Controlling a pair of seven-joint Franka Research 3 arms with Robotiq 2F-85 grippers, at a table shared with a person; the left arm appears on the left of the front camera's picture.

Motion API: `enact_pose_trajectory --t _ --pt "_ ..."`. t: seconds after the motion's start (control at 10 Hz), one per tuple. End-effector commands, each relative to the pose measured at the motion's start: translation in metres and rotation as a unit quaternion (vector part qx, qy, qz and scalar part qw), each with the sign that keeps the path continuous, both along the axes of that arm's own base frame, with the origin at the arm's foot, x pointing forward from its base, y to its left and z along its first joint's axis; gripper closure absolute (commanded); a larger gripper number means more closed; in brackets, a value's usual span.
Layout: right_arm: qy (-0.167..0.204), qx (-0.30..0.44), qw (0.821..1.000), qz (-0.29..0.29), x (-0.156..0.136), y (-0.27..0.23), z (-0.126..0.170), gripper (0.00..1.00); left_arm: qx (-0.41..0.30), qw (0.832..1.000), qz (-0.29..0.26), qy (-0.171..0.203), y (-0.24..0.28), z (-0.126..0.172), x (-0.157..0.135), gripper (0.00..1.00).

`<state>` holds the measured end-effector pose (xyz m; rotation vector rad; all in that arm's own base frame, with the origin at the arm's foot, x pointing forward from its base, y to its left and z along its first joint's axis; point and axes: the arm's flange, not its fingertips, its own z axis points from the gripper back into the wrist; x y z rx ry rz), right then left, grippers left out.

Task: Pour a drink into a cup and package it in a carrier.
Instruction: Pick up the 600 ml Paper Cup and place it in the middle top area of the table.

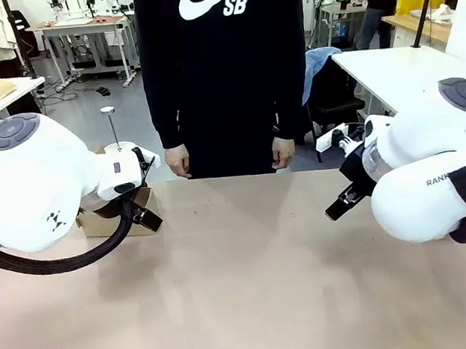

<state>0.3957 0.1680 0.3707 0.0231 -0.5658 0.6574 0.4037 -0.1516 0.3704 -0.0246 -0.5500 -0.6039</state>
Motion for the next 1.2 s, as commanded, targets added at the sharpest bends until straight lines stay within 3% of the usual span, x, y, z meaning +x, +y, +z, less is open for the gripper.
enact_pose_trajectory --t 0.0,0.8,1.0,1.1 --pt "0.000 0.000 1.000 0.000 0.000 0.000 0.000 0.00 0.000 1.000 0.000 0.000 0.000 0.000 0.000 0.00" --pt "0.000 0.000 1.000 0.000 0.000 0.000 0.000 0.00 0.000 1.000 0.000 0.000 0.000 0.000 0.000 0.00" --pt "-0.032 0.009 0.999 -0.033 0.049 -0.023 0.080 0.00 0.000 1.000 0.000 0.000 0.000 0.000 0.000 0.00" --pt "-0.016 0.032 0.999 -0.022 0.073 -0.038 0.118 0.00 0.000 1.000 0.000 0.000 0.000 0.000 0.000 0.00"
